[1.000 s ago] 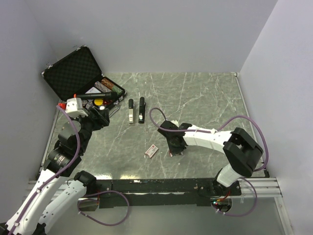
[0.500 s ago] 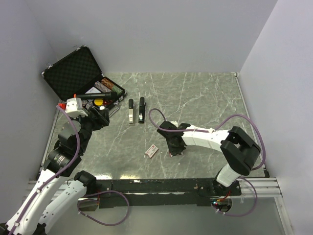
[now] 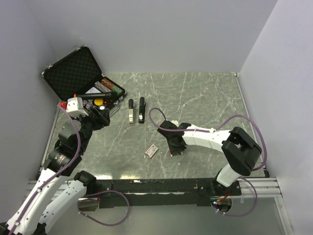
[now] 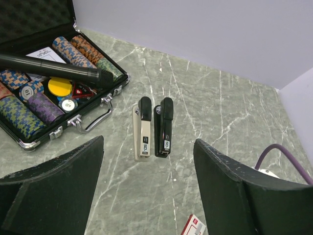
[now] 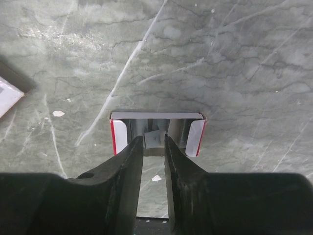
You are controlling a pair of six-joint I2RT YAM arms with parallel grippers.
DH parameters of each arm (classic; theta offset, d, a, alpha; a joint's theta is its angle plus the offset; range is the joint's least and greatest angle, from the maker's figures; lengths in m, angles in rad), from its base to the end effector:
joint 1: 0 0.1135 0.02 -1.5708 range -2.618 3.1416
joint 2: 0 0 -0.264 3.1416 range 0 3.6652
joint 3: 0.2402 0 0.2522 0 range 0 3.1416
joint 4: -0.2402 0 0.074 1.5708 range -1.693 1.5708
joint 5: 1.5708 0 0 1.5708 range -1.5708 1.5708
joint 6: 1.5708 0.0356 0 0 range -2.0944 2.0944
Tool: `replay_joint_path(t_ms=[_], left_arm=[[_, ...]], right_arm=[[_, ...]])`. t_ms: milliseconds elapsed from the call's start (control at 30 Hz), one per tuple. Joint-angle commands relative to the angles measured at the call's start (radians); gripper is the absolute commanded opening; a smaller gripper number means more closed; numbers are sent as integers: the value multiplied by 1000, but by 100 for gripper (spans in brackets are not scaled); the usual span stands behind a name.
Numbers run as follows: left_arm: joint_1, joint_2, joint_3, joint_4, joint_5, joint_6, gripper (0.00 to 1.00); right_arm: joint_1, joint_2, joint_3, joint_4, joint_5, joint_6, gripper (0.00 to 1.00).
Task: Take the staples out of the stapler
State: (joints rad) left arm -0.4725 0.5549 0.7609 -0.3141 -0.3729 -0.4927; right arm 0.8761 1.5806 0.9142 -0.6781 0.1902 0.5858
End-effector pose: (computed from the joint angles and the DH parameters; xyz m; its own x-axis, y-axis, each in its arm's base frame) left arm 0.1213 -0.0475 0.3499 -0.1326 -0.4269 -0.8945 0.0438 0.8991 -0.4356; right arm 0.1823 0.2082 0.1670 -0.9219 -0.2583 -0.2888 -0.2611 0.9649 -0.0295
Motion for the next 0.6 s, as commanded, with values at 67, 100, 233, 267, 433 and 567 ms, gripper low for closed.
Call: replay_joint_path(t_ms=[67,100,233,267,433,567], left_arm=[[9,13,5,38,25,-6,79],[9,11,5,40,26,-6,79],[12,23,3,47,48,-3,79],[11,30,3,50,57,2,79],[11,77,5,55,133,-4,78],[9,166,11,46,251,-50,77]], right_arm=[[-9,-67,43,-35,20,5,32],[-9,-76,41,-37,20,6,33],[-11,-106,51,-57,34,5,34],[-12,-116,51,-61,37,3,35],[-37,-152,42,-69,41,-3,35],[-64,-200,17,-77,57,-3,35]])
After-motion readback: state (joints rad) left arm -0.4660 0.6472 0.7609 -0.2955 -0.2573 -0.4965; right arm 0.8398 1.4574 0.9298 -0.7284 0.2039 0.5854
